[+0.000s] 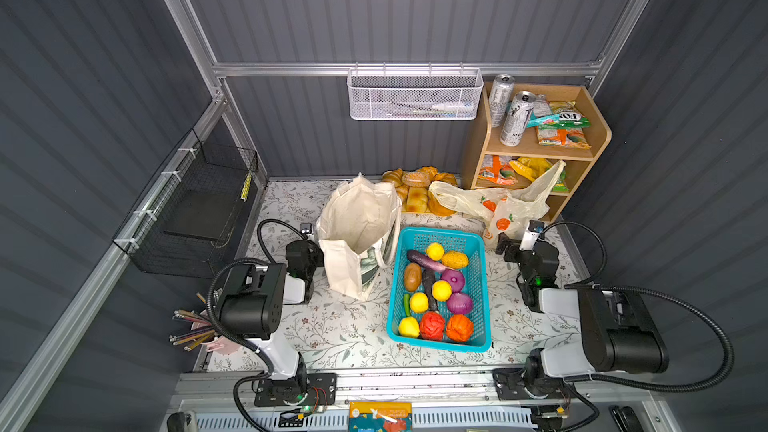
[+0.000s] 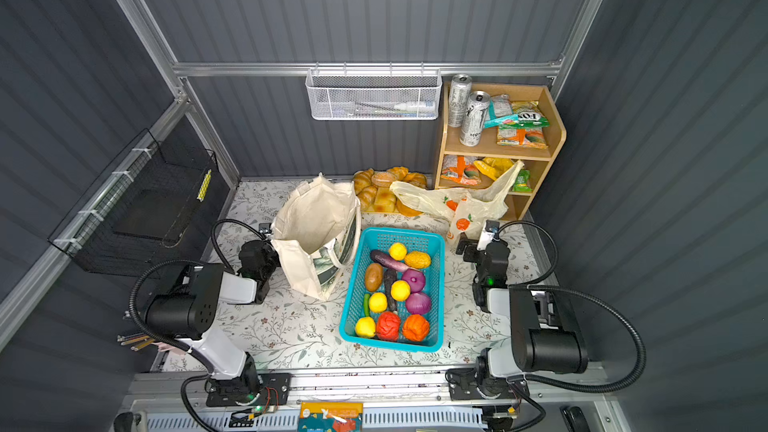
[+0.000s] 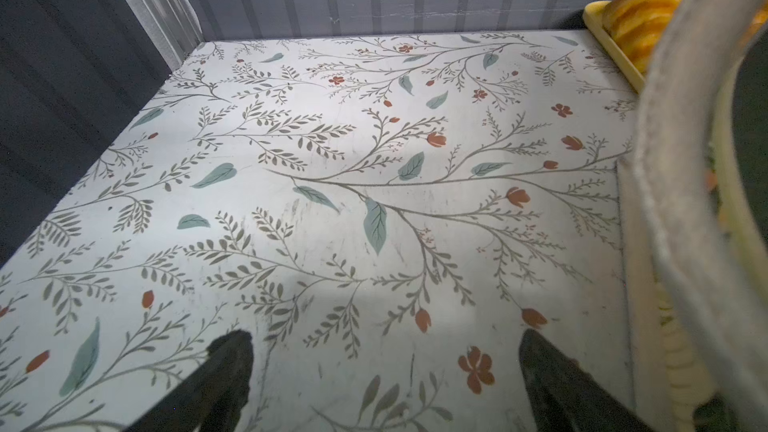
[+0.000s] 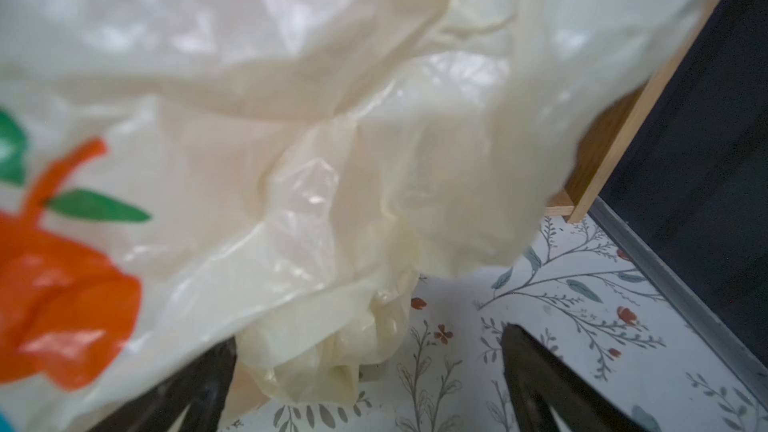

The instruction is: Place the mixed food into the grocery bags and tie them

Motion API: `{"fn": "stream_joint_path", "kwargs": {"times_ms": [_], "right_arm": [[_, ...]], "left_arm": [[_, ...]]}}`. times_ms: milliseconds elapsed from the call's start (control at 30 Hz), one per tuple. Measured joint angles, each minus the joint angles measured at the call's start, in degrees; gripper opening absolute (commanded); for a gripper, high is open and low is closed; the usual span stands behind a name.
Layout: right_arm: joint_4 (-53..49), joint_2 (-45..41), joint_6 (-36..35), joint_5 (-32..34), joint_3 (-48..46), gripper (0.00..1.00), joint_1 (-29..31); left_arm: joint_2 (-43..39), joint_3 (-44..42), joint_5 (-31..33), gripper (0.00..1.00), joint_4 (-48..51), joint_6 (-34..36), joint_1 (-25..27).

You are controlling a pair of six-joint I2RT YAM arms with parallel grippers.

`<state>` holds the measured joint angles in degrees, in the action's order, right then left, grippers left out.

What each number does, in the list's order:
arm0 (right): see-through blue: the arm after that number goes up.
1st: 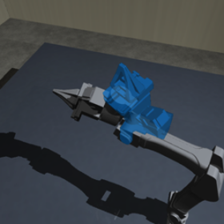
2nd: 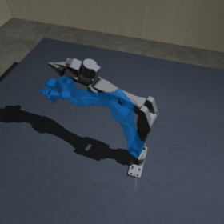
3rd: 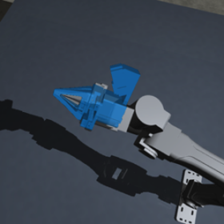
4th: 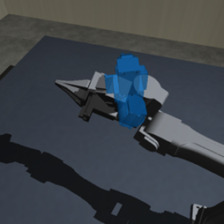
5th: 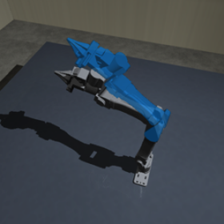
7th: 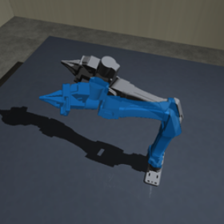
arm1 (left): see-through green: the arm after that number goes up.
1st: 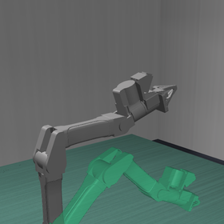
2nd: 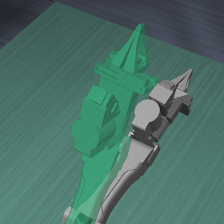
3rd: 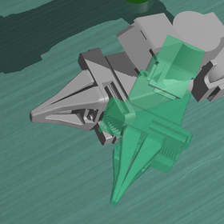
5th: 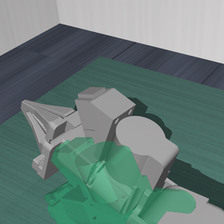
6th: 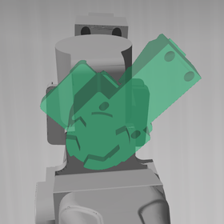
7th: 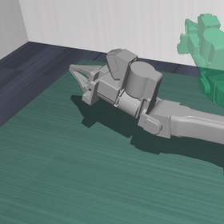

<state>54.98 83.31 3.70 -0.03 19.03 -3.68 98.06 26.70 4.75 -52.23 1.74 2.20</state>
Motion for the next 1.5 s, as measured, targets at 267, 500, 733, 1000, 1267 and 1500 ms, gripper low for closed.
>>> {"fn": "stream_joint_path", "kwargs": {"times_ms": [267,500,733,1000,1267,1500], "right_arm": [[0.2,0.0,-1.2,-0.7,-0.3,0.99,0.7],[0.2,0.0,-1.2,-1.0,-0.3,0.99,0.7],[0.2,0.0,-1.2,-1.1,-0.3,0.99,0.7],[0.0,0.0,-0.9,-1.1,-0.3,0.99,0.0],[-0.2,0.0,-0.4,-1.3,-0.3,0.99,-0.5],[2.0,-4.8,0.9,1.0,-5.0,0.99,-0.7]], "left_arm": [[0.0,0.0,0.0,1.0,0.0,0.0,0.0],[0.0,0.0,0.0,1.0,0.0,0.0,0.0],[0.0,0.0,0.0,1.0,0.0,0.0,0.0],[0.0,0.0,0.0,1.0,0.0,0.0,0.0],[0.0,0.0,0.2,1.0,0.0,0.0,0.0],[-5.7,-0.7,3.3,1.0,3.3,-1.4,0.0]]}}
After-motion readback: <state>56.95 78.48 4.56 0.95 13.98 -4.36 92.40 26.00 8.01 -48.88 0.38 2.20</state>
